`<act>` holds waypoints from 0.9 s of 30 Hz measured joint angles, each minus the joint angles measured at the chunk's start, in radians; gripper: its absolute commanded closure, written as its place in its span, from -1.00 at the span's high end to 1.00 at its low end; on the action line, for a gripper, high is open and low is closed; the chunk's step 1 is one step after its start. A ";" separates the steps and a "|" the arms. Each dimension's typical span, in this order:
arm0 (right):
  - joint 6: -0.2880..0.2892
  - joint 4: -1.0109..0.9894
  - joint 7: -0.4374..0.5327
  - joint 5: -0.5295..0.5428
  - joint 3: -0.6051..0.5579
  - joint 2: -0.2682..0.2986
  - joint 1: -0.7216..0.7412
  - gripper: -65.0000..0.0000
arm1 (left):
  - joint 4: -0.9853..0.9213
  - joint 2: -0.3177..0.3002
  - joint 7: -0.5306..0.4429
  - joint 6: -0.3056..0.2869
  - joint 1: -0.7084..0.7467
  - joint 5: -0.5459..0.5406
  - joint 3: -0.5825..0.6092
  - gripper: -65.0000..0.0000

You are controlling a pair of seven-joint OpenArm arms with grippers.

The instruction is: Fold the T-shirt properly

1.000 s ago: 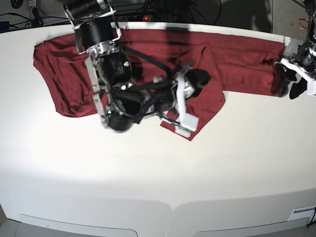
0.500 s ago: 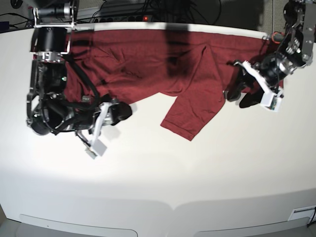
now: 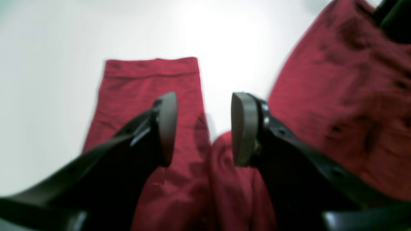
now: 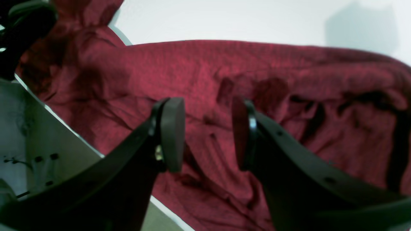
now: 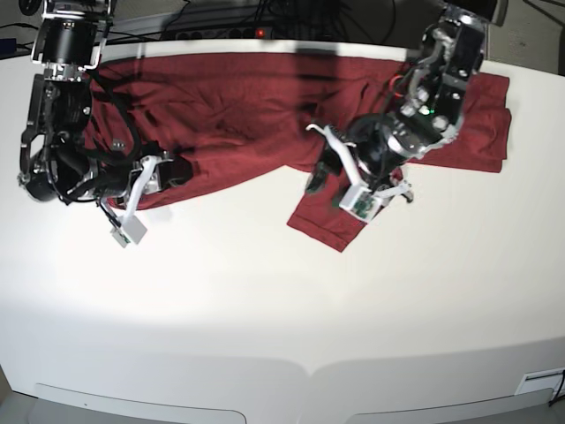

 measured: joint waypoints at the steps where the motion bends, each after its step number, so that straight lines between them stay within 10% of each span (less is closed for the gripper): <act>1: 0.000 0.000 0.000 -0.006 0.000 0.000 -0.006 -0.24 | 0.000 0.014 -0.003 0.030 -0.001 0.039 0.012 -0.18; 4: 0.000 0.000 0.000 -0.010 0.000 0.000 -0.021 -0.24 | -0.002 0.064 0.020 0.124 0.000 0.154 0.043 -0.18; 10: 0.000 0.000 -0.007 -0.010 0.000 0.000 -0.029 -0.24 | -0.103 0.147 0.015 0.128 -0.021 0.334 0.053 -0.18; 21: 0.000 0.000 -0.008 -0.010 0.000 0.000 -0.032 -0.24 | -0.393 0.193 -0.028 0.174 -0.190 0.333 0.053 -0.18; 27: 0.000 0.000 -0.007 -0.010 0.000 0.000 -0.032 -0.24 | -0.414 0.194 -0.034 0.172 -0.194 0.330 0.054 -0.68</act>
